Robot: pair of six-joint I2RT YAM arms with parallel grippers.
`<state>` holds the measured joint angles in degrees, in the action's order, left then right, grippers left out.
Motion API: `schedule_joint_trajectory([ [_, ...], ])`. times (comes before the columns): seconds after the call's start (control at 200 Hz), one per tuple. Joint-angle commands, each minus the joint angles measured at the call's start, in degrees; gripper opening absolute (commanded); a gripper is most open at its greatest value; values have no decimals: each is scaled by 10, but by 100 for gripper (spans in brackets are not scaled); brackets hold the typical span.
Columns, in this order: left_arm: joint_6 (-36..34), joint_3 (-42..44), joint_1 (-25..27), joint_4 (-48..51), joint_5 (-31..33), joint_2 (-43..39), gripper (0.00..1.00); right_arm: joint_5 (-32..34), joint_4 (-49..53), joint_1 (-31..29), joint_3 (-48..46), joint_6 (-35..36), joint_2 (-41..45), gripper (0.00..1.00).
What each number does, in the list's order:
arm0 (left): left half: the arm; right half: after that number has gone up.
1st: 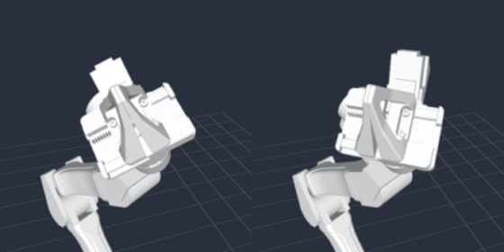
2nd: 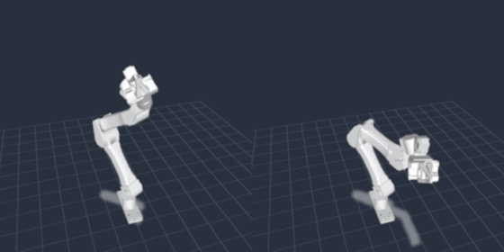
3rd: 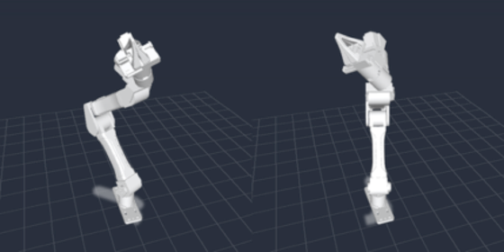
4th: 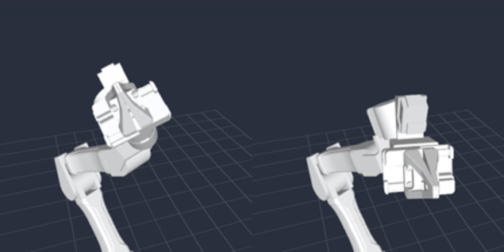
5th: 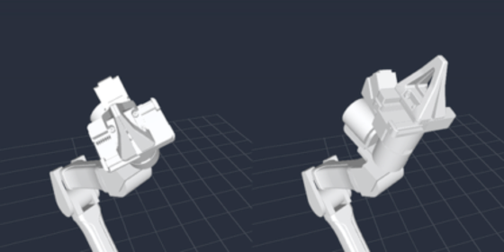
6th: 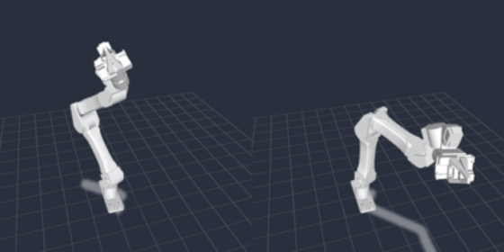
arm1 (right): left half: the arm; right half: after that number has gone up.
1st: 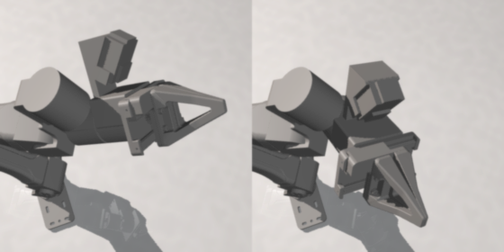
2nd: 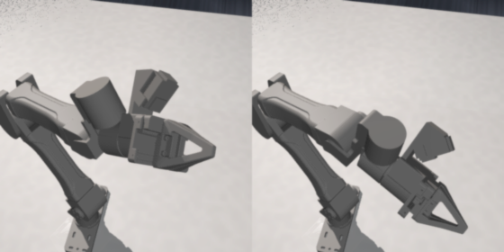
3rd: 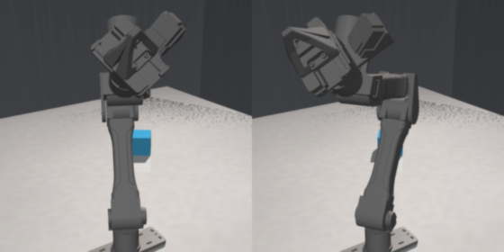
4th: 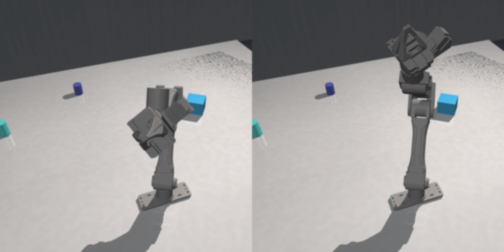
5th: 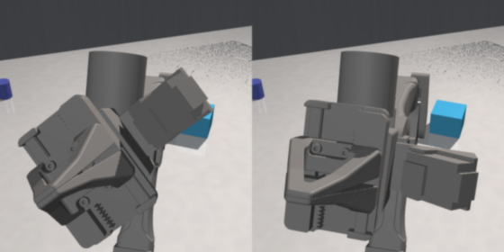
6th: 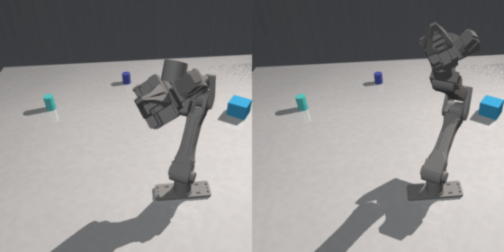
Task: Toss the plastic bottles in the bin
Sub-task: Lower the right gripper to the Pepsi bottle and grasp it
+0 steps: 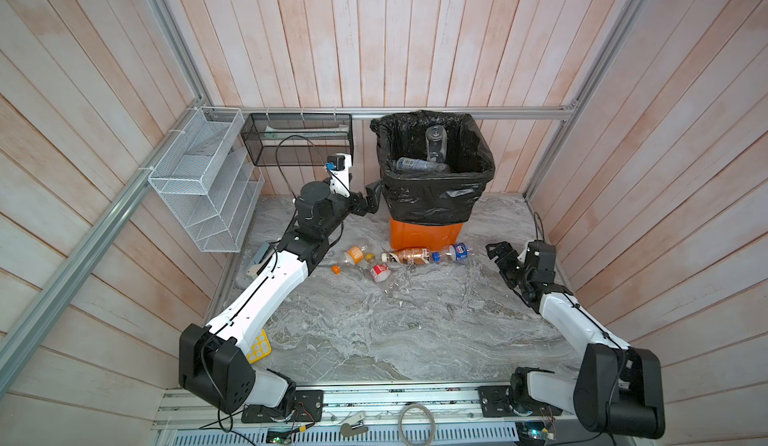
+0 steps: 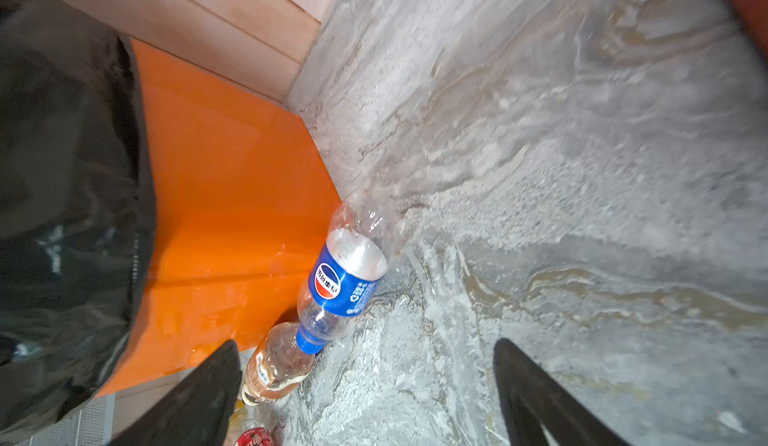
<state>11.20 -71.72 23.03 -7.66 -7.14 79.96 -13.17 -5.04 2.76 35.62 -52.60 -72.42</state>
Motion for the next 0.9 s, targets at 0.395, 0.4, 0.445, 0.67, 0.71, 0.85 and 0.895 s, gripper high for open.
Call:
schedule_joint_trajectory([
  [0.395, -1, 174, -54, 55, 53, -102, 100, 64, -20, -100, 104, -58, -177, 89],
  [0.4, -1, 175, -54, 56, 54, -101, 100, 65, -19, -100, 105, -58, -178, 89],
  [0.445, -3, 181, -54, 61, 56, -104, 100, 69, -16, -104, 113, -58, -188, 89],
  [0.67, -1, 202, -56, 69, 63, -110, 100, 77, 6, -108, 157, -48, -243, 86],
  [0.71, -1, 205, -55, 70, 65, -110, 100, 80, 13, -109, 164, -46, -251, 86],
  [0.85, -3, 206, -58, 75, 67, -110, 100, 83, 21, -110, 180, -44, -278, 85],
  [0.895, -5, 206, -58, 77, 68, -110, 100, 84, 22, -111, 182, -44, -286, 85],
])
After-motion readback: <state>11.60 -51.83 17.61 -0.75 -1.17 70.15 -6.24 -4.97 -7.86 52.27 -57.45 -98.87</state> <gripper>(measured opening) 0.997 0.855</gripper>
